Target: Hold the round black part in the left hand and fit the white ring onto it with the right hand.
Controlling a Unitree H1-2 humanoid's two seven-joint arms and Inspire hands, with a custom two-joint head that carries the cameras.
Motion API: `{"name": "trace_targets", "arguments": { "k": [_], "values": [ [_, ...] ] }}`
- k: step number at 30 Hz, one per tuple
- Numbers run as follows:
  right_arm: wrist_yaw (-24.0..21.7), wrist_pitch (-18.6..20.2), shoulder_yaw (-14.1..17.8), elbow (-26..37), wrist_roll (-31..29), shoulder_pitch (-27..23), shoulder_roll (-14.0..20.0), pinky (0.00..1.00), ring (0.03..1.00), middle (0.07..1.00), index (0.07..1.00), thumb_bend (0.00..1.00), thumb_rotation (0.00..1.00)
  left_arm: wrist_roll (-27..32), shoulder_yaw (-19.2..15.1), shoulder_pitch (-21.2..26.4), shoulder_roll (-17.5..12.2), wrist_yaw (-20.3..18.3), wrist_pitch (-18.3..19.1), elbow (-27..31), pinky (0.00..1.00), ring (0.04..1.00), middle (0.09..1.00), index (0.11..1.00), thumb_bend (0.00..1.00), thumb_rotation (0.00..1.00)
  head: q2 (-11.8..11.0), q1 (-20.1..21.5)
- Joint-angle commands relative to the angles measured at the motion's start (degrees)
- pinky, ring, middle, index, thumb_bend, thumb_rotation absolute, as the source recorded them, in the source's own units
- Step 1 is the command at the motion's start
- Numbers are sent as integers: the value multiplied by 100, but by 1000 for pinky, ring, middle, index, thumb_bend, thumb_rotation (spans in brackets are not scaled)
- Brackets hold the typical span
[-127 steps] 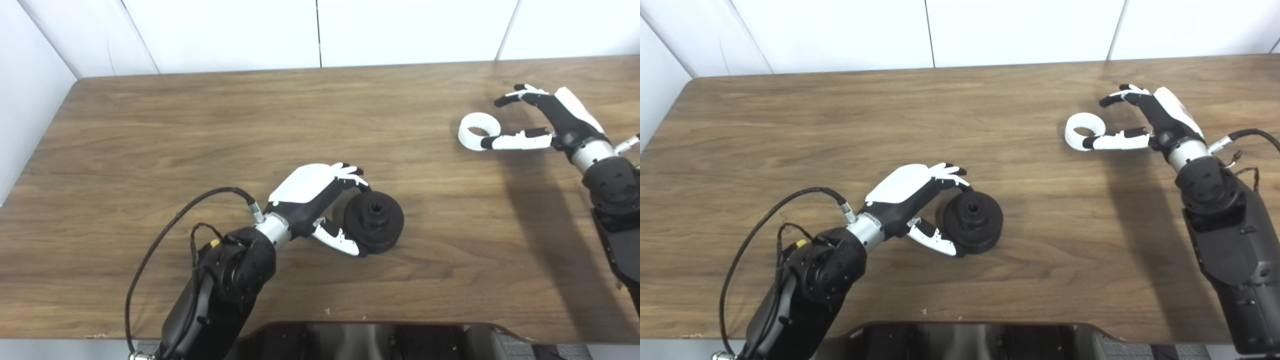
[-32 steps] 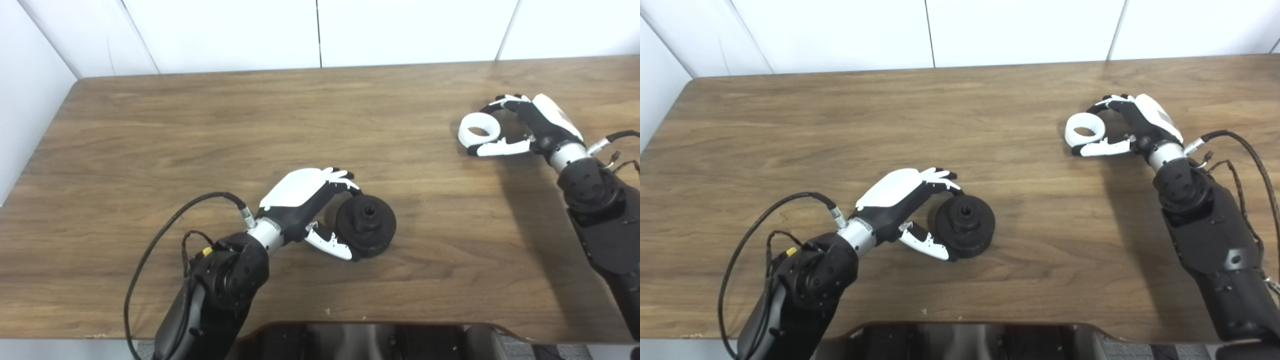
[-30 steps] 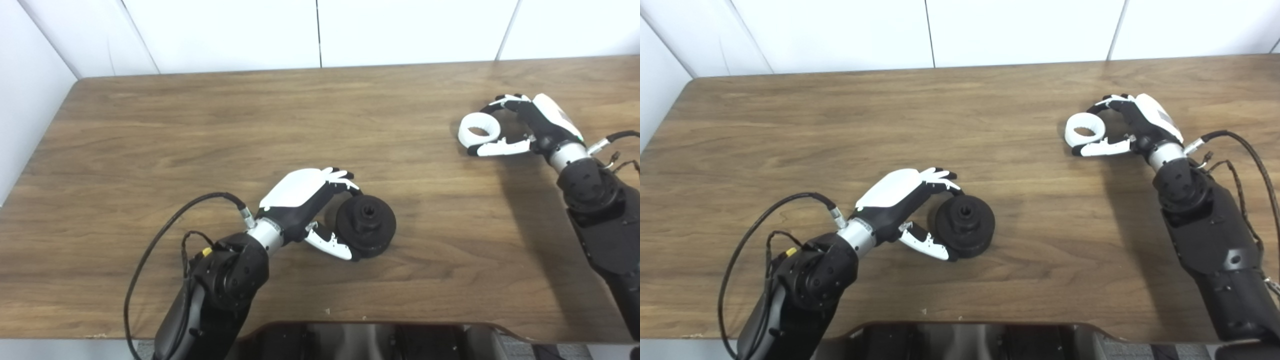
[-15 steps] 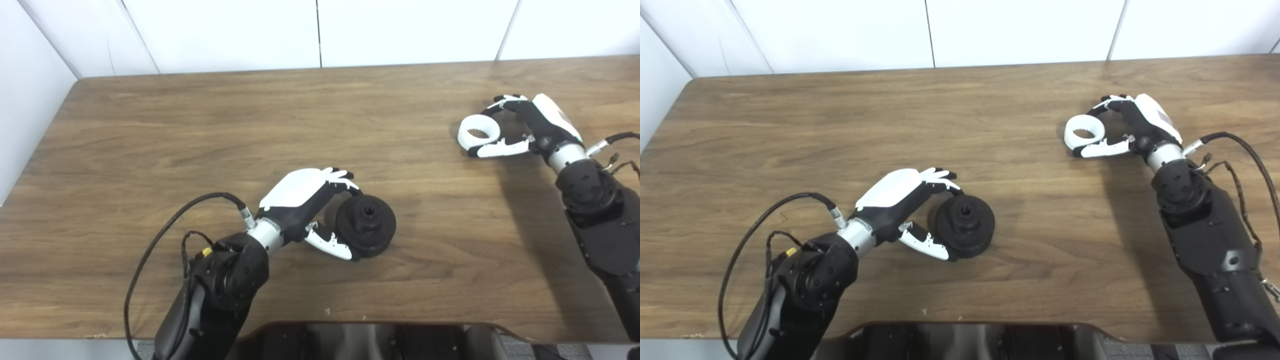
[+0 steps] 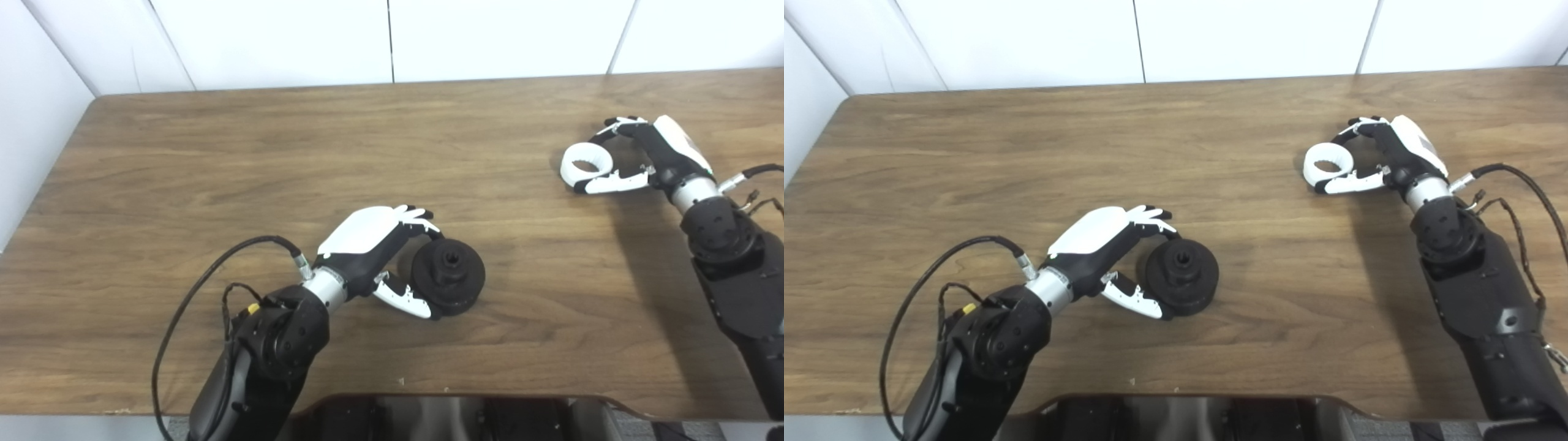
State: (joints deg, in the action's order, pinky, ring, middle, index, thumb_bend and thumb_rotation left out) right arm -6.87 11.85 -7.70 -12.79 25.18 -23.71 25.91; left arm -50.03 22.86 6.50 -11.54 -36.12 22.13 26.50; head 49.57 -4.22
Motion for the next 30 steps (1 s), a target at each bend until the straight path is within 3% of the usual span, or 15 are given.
{"name": "trace_targets", "arguments": {
  "k": [1, 28, 30],
  "values": [
    [123, -220, 59, 76, -32, -186, 0, 933, 981, 890, 614, 831, 228, -85, -61, 45, -12, 75, 25, 155, 816, 981, 944, 728, 855, 264, 2, -4],
    [152, -191, 159, 284, -19, -147, -35, 943, 972, 875, 575, 805, 216, -81, -90, 52, -3, 50, -25, 130, 822, 984, 945, 729, 848, 263, -16, 28],
    [129, -162, 168, 344, -30, -134, -33, 955, 976, 880, 510, 583, 165, -78, -96, 52, -5, 34, -9, 134, 825, 984, 946, 730, 848, 261, -16, 25]
  ]
}}
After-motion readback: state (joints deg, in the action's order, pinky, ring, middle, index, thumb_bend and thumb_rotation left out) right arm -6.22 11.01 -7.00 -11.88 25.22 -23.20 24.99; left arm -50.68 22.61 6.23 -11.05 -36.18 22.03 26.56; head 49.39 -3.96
